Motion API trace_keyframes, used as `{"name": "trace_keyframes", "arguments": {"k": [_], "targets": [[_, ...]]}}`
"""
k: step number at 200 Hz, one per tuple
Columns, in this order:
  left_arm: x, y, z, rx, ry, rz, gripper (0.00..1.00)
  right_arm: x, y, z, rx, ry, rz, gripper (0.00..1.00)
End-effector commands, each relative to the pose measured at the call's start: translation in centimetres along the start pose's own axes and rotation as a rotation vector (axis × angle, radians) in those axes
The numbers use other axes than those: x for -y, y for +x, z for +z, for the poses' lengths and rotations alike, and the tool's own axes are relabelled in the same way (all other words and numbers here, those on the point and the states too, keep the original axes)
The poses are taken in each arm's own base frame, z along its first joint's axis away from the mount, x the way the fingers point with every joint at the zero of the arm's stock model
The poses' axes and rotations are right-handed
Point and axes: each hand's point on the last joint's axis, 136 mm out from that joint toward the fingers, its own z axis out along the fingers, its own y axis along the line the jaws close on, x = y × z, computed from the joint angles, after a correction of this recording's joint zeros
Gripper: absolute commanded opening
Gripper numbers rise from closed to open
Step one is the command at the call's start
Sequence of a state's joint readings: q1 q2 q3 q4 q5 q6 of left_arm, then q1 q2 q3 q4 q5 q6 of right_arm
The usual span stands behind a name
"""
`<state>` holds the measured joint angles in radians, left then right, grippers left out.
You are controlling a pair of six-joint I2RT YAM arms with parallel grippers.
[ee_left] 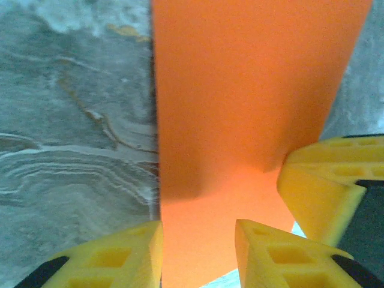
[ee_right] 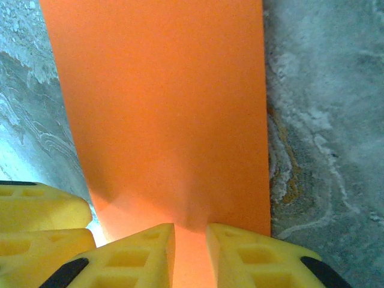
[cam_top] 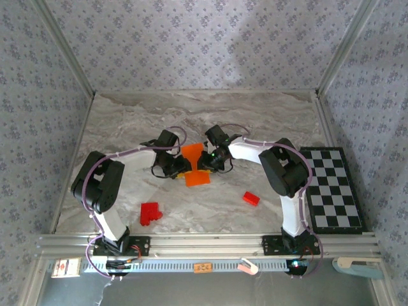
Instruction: Fold a paper plane with a square sheet of paper (pick it up from the middle)
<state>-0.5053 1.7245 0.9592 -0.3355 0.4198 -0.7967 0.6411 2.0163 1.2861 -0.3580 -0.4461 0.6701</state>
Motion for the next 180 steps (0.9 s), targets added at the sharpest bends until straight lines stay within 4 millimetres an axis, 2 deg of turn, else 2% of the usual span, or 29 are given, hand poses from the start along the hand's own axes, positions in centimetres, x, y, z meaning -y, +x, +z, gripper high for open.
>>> {"name": "trace_keyframes", "arguments": {"k": [1,28,57,81,118,153,180], "targets": [[0.5,0.5,0.4,-0.038,0.033,0.003,0.36,4.5,2.2,2.2,-0.071,0.144,0.075,0.25],[-0.1,1.0,0.6,-0.052,0.008,-0.001,0.37,4.4,2.2,2.2,-0.072,0.143,0.074,0.25],[-1.0,0.3,-0.2,-0.006,-0.062,0.016,0.4,4.4,2.1,2.3,-0.072,0.145,0.075,0.25],[-0.9,-0.3,-0.6,0.023,-0.072,0.025,0.41,4.5,2.2,2.2,-0.074,0.15,0.074,0.25],[-0.4,0.3,0.7,-0.026,-0.027,0.003,0.41,4.4,2.1,2.2,-0.072,0.147,0.072,0.25],[0.5,0.5,0.8,-0.044,0.016,0.011,0.38,4.4,2.1,2.2,-0.073,0.149,0.074,0.25],[0.2,0.8,1.2,-0.057,0.001,0.011,0.37,4.4,2.1,2.2,-0.074,0.149,0.072,0.25]]}}
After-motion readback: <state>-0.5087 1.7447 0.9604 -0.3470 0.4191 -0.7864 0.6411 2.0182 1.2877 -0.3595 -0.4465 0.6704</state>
